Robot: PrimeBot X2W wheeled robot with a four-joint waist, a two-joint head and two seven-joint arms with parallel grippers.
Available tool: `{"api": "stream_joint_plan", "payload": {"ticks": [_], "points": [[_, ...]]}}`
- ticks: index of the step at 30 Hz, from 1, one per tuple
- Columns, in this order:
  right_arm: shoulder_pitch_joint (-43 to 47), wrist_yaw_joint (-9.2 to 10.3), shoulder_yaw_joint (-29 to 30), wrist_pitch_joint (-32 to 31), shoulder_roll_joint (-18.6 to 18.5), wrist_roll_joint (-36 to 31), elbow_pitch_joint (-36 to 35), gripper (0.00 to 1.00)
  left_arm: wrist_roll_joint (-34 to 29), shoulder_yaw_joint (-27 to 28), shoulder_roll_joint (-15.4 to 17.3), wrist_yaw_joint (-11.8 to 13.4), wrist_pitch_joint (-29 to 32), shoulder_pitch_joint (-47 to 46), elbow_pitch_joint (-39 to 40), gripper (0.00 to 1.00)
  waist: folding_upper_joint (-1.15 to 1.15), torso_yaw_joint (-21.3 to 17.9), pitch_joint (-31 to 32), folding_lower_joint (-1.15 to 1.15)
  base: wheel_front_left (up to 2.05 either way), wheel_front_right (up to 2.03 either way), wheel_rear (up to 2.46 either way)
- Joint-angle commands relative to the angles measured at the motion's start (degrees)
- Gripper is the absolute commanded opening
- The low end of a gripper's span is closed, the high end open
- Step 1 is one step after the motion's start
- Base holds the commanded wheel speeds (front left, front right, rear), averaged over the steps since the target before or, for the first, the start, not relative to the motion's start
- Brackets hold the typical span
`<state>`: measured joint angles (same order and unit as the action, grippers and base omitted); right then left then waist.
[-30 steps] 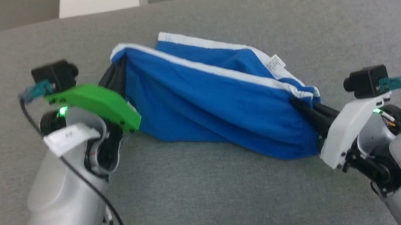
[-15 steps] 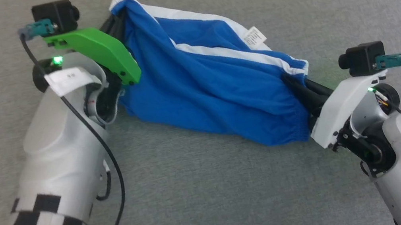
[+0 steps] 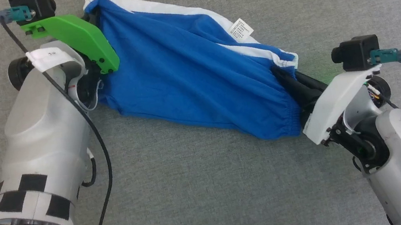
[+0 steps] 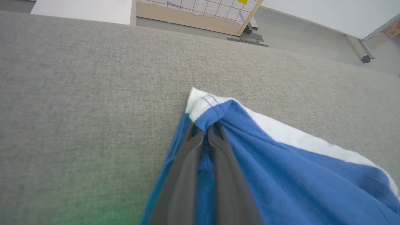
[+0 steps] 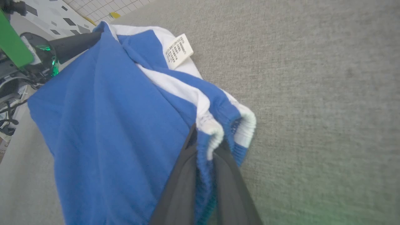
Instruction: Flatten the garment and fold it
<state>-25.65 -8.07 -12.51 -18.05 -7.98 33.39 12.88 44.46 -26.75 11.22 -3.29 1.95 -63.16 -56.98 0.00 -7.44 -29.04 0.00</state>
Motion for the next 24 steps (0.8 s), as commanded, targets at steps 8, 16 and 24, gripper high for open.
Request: {"api": "stream_joint_plan", "payload": {"ticks": [8,16,24], "points": [[1.02,0.58,0.63,-1.21,-0.79,0.16,2.28,1.00,1.46,0.91,-0.76,-0.09,-0.59,-2.59,-3.29,1.00,0.00,1.11,1.98,0.00,0.00,0.00,0.00],[2.67,0.58,3.48,-2.05,-0.81,-0.75,2.86,1.00,2.19,0.64,-1.06,-2.62,-4.14,-2.87,-3.23,1.00,0.00,3.07,7.04,0.00,0.00,0.00,0.00],[6.05,0.58,7.13,-0.44,-1.51,-2.93,0.20,1.00,0.40,-1.14,2.27,-4.06,-15.28,1.70,5.03,1.00,0.00,4.95,14.46,0.00,0.00,0.00,0.00]]}}
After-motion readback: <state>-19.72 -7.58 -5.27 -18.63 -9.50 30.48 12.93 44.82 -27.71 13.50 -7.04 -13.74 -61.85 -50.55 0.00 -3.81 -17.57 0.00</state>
